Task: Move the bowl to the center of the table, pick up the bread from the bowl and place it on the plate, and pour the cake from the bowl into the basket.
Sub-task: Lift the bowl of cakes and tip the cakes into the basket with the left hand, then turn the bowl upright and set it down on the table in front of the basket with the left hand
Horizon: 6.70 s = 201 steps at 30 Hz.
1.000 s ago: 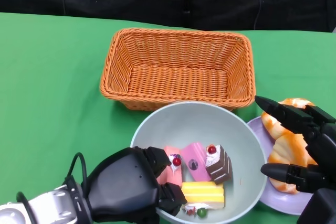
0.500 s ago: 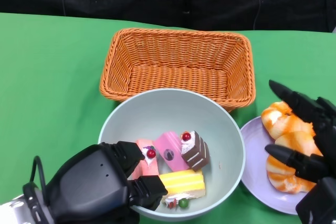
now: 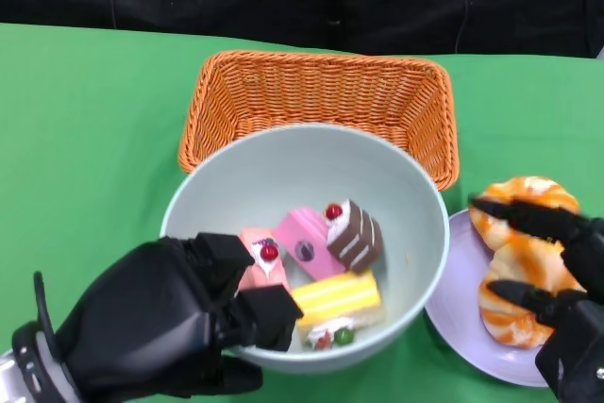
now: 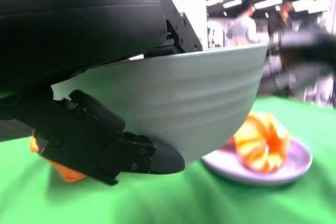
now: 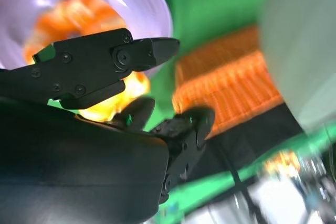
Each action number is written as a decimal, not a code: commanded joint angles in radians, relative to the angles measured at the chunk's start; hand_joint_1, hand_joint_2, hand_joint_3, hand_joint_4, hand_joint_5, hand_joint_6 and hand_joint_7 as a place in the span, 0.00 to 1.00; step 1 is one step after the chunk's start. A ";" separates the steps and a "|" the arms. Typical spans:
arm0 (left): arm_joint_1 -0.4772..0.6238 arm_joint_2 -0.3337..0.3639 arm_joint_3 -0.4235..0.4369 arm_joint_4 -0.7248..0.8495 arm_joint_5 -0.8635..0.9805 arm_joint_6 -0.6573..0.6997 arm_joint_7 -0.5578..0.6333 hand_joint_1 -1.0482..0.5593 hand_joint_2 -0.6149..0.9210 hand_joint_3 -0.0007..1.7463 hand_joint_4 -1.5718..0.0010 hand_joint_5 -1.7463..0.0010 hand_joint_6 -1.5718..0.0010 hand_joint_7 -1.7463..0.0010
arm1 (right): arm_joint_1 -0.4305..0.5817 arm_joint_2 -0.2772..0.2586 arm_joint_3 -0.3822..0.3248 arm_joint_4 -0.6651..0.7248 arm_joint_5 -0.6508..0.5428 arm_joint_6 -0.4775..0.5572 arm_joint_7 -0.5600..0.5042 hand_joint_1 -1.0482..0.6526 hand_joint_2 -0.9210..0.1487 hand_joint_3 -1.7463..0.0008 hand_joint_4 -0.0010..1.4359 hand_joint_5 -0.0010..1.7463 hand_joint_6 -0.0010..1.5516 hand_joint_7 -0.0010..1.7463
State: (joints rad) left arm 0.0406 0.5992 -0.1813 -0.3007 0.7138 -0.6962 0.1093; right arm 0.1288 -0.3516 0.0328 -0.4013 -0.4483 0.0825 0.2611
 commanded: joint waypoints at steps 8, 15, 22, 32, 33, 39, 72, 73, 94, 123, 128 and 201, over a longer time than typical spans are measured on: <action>-0.110 -0.107 0.039 0.045 -0.070 -0.003 -0.006 0.52 0.52 0.88 0.34 0.00 0.51 0.00 | -0.032 -0.122 0.060 -0.043 -0.058 0.105 0.170 0.51 0.00 0.96 0.67 0.14 0.59 0.02; -0.166 -0.186 0.027 0.110 -0.101 0.045 -0.033 0.53 0.51 0.91 0.35 0.00 0.49 0.00 | -0.038 -0.131 0.075 -0.030 -0.075 0.112 0.180 0.49 0.00 0.94 0.71 0.14 0.59 0.02; -0.225 -0.278 0.009 0.213 -0.203 0.099 -0.051 0.52 0.50 0.93 0.36 0.00 0.50 0.00 | -0.041 -0.136 0.079 -0.010 -0.072 0.097 0.173 0.48 0.00 0.92 0.71 0.13 0.58 0.01; -0.355 -0.382 0.011 0.379 -0.365 0.144 -0.093 0.57 0.51 1.00 0.36 0.00 0.48 0.00 | -0.013 -0.132 0.107 -0.030 -0.084 0.073 0.166 0.46 0.00 0.91 0.73 0.13 0.59 0.01; -0.368 -0.394 0.012 0.395 -0.379 0.153 -0.096 0.58 0.51 1.00 0.36 0.00 0.47 0.00 | -0.010 -0.132 0.114 -0.032 -0.089 0.072 0.167 0.46 0.00 0.90 0.72 0.13 0.60 0.01; -0.418 -0.435 0.019 0.459 -0.409 0.180 -0.097 0.60 0.51 1.00 0.34 0.00 0.46 0.00 | -0.007 -0.129 0.148 -0.025 -0.112 0.067 0.162 0.45 0.00 0.91 0.71 0.11 0.59 0.01; -0.554 -0.838 0.186 0.727 -0.857 0.402 -0.110 0.56 0.54 0.95 0.34 0.00 0.43 0.01 | -0.007 -0.091 0.192 -0.027 -0.112 0.050 0.142 0.44 0.00 0.90 0.71 0.09 0.49 0.01; -0.562 -0.844 0.197 0.740 -0.873 0.415 -0.110 0.56 0.54 0.95 0.34 0.00 0.43 0.01 | -0.009 -0.090 0.197 -0.026 -0.113 0.047 0.144 0.44 0.00 0.90 0.71 0.09 0.49 0.01; -0.623 -0.978 0.357 0.763 -1.253 0.651 -0.078 0.55 0.57 1.00 0.29 0.00 0.41 0.00 | 0.010 -0.090 0.227 -0.059 -0.113 0.050 0.156 0.42 0.00 0.92 0.69 0.08 0.51 0.01; -0.606 -1.023 0.409 0.813 -1.688 0.753 -0.346 0.44 0.58 1.00 0.29 0.00 0.44 0.00 | 0.022 -0.101 0.217 -0.045 -0.112 0.031 0.155 0.42 0.00 0.92 0.69 0.08 0.52 0.01; -0.608 -1.020 0.416 0.828 -1.699 0.757 -0.391 0.43 0.57 0.99 0.29 0.00 0.44 0.00 | 0.023 -0.102 0.215 -0.043 -0.112 0.028 0.154 0.42 0.00 0.92 0.70 0.08 0.52 0.01; -0.129 -0.410 0.066 0.173 -0.544 0.238 -0.439 0.57 0.53 0.99 0.32 0.00 0.42 0.00 | 0.000 -0.142 0.181 -0.004 -0.083 0.015 0.187 0.39 0.00 0.89 0.67 0.06 0.48 0.00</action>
State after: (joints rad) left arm -0.0969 0.1697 -0.1150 -0.1076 0.1522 -0.4249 -0.3560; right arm 0.1304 -0.4819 0.2305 -0.4098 -0.5463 0.1065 0.4520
